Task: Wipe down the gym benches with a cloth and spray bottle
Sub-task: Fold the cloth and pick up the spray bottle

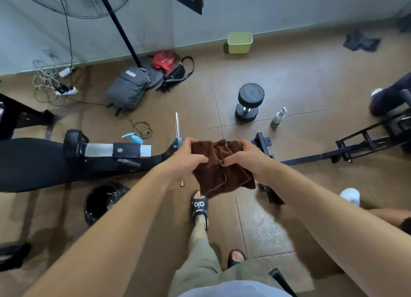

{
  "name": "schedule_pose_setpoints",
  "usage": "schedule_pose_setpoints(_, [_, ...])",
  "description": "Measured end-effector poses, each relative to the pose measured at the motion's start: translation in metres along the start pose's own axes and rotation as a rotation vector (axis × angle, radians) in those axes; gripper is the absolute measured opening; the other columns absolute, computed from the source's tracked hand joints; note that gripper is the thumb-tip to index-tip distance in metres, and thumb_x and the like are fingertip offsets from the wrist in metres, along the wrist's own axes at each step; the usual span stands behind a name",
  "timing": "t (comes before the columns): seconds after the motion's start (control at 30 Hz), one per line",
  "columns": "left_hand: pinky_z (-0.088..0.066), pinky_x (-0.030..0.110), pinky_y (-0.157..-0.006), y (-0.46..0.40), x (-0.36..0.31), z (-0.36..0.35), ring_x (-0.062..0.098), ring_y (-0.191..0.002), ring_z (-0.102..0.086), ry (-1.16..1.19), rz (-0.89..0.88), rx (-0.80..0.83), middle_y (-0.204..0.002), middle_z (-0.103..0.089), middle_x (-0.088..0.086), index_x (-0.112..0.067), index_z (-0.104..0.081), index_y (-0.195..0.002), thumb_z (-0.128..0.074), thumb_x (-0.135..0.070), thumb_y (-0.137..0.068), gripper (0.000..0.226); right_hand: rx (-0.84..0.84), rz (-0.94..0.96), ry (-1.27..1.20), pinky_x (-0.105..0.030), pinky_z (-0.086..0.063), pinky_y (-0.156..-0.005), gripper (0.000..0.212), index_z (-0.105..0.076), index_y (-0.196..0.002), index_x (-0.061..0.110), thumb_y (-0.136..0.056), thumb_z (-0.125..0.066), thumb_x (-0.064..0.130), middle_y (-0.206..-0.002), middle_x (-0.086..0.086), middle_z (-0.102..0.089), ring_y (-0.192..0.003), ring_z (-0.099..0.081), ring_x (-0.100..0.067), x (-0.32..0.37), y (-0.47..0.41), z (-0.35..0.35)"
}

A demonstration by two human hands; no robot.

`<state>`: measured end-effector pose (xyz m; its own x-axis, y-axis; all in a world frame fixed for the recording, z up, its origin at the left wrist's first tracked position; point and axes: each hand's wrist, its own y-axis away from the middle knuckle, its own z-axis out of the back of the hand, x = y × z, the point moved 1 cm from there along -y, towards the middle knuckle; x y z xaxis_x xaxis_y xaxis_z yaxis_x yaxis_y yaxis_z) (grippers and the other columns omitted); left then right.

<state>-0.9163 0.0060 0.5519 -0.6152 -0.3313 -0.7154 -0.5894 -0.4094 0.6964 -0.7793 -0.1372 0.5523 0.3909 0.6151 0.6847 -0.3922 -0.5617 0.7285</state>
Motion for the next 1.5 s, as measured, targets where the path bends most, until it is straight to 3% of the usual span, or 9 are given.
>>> schedule_pose_setpoints(0.2, [-0.058, 0.039, -0.076, -0.119, -0.081, 0.023, 0.031, -0.114, -0.062, -0.189, -0.011, 0.127, -0.126, -0.055, 0.009, -0.027, -0.039, -0.132, -0.064, -0.008, -0.094, 0.049, -0.156, 0.002, -0.085, -0.042, -0.056, -0.093, 0.067, -0.046, -0.126, 0.02, -0.074, -0.084, 0.003, -0.117, -0.003, -0.062, -0.104, -0.064, -0.022, 0.06, -0.091, 0.024])
schedule_pose_setpoints(0.37, [-0.061, 0.049, -0.09, -0.189, -0.147, 0.015, 0.028, -0.11, -0.064, -0.356, -0.012, 0.188, -0.122, -0.056, 0.005, -0.029, -0.04, -0.126, -0.063, -0.009, -0.094, 0.044, -0.275, -0.048, -0.138, -0.047, -0.055, -0.099, 0.072, -0.053, -0.125, 0.02, -0.063, -0.086, 0.008, -0.116, -0.003, -0.067, -0.108, -0.066, -0.025, 0.102, -0.151, 0.061])
schedule_pose_setpoints(0.53, [-0.062, 0.047, -0.085, -0.271, -0.206, -0.01, 0.021, -0.098, -0.065, -0.406, -0.018, 0.189, -0.116, -0.058, 0.005, -0.021, -0.041, -0.129, -0.062, -0.005, -0.095, 0.043, -0.359, -0.053, -0.216, -0.051, -0.059, -0.093, 0.056, -0.058, -0.105, 0.027, -0.059, -0.084, 0.006, -0.107, -0.004, -0.071, -0.101, -0.07, -0.028, 0.14, -0.218, 0.12])
schedule_pose_setpoints(0.63, [-0.062, 0.042, -0.078, -0.329, -0.236, -0.031, 0.016, -0.09, -0.064, -0.407, -0.022, 0.179, -0.113, -0.059, 0.004, -0.021, -0.041, -0.127, -0.062, -0.004, -0.095, 0.042, -0.367, -0.087, -0.285, -0.053, -0.058, -0.094, 0.058, -0.056, -0.109, 0.026, -0.063, -0.082, 0.003, -0.111, -0.005, -0.068, -0.104, -0.068, -0.03, 0.158, -0.269, 0.163])
schedule_pose_setpoints(0.8, [-0.06, 0.049, -0.083, -0.436, -0.273, -0.067, 0.022, -0.092, -0.064, -0.429, -0.023, 0.172, -0.112, -0.06, 0.008, -0.019, -0.042, -0.121, -0.064, -0.002, -0.091, 0.041, -0.386, -0.113, -0.287, -0.053, -0.057, -0.096, 0.067, -0.057, -0.118, 0.021, -0.057, -0.081, 0.007, -0.114, -0.005, -0.069, -0.106, -0.068, -0.03, 0.178, -0.368, 0.23])
schedule_pose_setpoints(0.93, [-0.06, 0.053, -0.078, -0.526, -0.277, -0.088, 0.023, -0.086, -0.063, -0.44, -0.018, 0.169, -0.109, -0.061, 0.008, -0.021, -0.041, -0.119, -0.062, 0.0, -0.089, 0.042, -0.393, -0.123, -0.289, -0.052, -0.055, -0.098, 0.062, -0.055, -0.121, 0.02, -0.066, -0.078, 0.001, -0.115, -0.005, -0.066, -0.107, -0.066, -0.029, 0.175, -0.449, 0.272])
schedule_pose_setpoints(1.03, [-0.059, 0.045, -0.074, -0.594, -0.265, -0.1, 0.023, -0.084, -0.061, -0.469, -0.011, 0.176, -0.105, -0.061, 0.008, -0.022, -0.042, -0.116, -0.064, -0.001, -0.087, 0.043, -0.425, -0.154, -0.263, -0.052, -0.055, -0.097, 0.066, -0.056, -0.118, 0.021, -0.059, -0.078, 0.006, -0.114, -0.006, -0.067, -0.106, -0.066, -0.03, 0.161, -0.508, 0.294])
schedule_pose_setpoints(1.27, [-0.056, 0.055, -0.09, -0.749, -0.219, -0.121, 0.026, -0.095, -0.065, -0.531, 0.002, 0.219, -0.103, -0.064, 0.004, -0.034, -0.042, -0.11, -0.066, -0.014, -0.077, 0.046, -0.49, -0.208, -0.192, -0.048, -0.054, -0.099, 0.065, -0.053, -0.13, 0.021, -0.073, -0.078, 0.003, -0.115, 0.0, -0.064, -0.109, -0.062, -0.024, 0.113, -0.645, 0.334])
schedule_pose_setpoints(1.5, [-0.055, 0.05, -0.094, -0.887, -0.177, -0.152, 0.029, -0.106, -0.063, -0.695, -0.029, 0.23, -0.117, -0.061, 0.009, -0.023, -0.036, -0.124, -0.072, -0.019, -0.085, 0.054, -0.551, -0.116, -0.03, -0.024, -0.039, -0.087, 0.075, -0.043, -0.145, 0.016, -0.079, -0.077, 0.006, -0.127, -0.004, -0.059, -0.112, -0.054, -0.019, 0.056, -0.779, 0.365])
